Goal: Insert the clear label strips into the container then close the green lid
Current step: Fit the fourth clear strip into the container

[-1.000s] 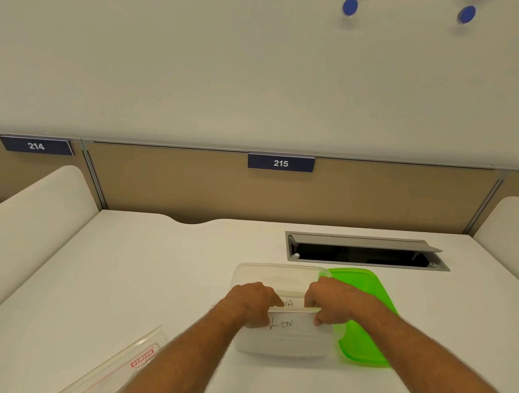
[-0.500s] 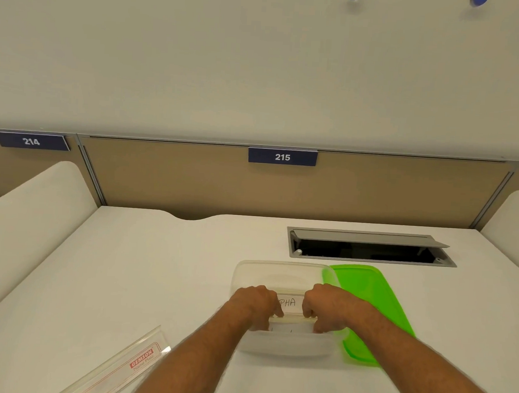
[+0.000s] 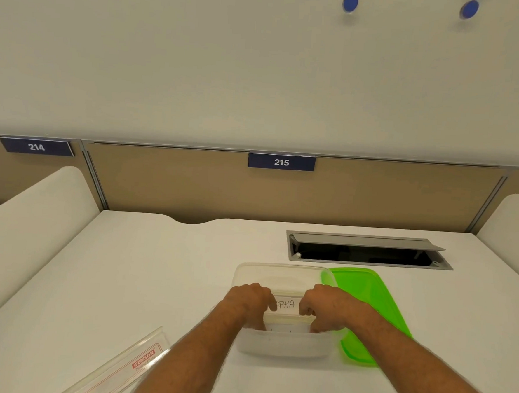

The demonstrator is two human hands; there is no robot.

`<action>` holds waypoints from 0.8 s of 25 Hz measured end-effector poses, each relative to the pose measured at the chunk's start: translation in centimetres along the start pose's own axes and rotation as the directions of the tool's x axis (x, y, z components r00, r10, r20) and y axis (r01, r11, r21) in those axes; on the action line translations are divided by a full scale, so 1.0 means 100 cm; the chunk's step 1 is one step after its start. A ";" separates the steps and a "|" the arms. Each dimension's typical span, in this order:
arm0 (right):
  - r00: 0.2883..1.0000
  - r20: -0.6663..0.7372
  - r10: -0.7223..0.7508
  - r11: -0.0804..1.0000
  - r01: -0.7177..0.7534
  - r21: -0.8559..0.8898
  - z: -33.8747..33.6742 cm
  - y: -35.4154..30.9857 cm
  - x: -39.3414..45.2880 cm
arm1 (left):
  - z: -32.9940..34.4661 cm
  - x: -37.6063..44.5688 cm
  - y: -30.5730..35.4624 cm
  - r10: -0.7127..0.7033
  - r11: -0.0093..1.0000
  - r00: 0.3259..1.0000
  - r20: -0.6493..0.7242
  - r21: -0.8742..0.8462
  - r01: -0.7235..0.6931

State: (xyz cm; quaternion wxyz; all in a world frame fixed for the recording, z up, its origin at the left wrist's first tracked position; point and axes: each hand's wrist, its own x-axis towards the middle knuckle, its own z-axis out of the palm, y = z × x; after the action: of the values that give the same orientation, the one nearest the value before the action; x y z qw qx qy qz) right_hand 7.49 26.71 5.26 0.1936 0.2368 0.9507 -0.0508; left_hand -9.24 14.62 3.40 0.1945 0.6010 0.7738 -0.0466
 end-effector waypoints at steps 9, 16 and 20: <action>0.813 -0.552 0.184 0.948 0.000 0.317 -0.005 -0.023 -0.013 | -0.004 -0.039 -0.003 -0.013 1.000 0.826 -0.564 0.010 0.023; 0.813 -0.544 0.208 0.977 -0.147 0.155 0.013 -0.049 -0.032 | 0.014 -0.072 -0.009 -0.122 0.976 0.796 -0.593 0.073 0.203; 0.822 -0.536 0.189 0.981 -0.139 0.132 0.023 -0.061 -0.037 | 0.025 -0.091 -0.013 -0.176 0.967 0.793 -0.584 0.048 0.250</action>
State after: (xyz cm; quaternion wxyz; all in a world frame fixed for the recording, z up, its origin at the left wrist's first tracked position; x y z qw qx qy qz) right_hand 8.43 19.26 4.66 -0.0925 0.3308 0.9391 -0.0058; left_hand -8.05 5.20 4.14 -0.0918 0.5066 0.8546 0.0681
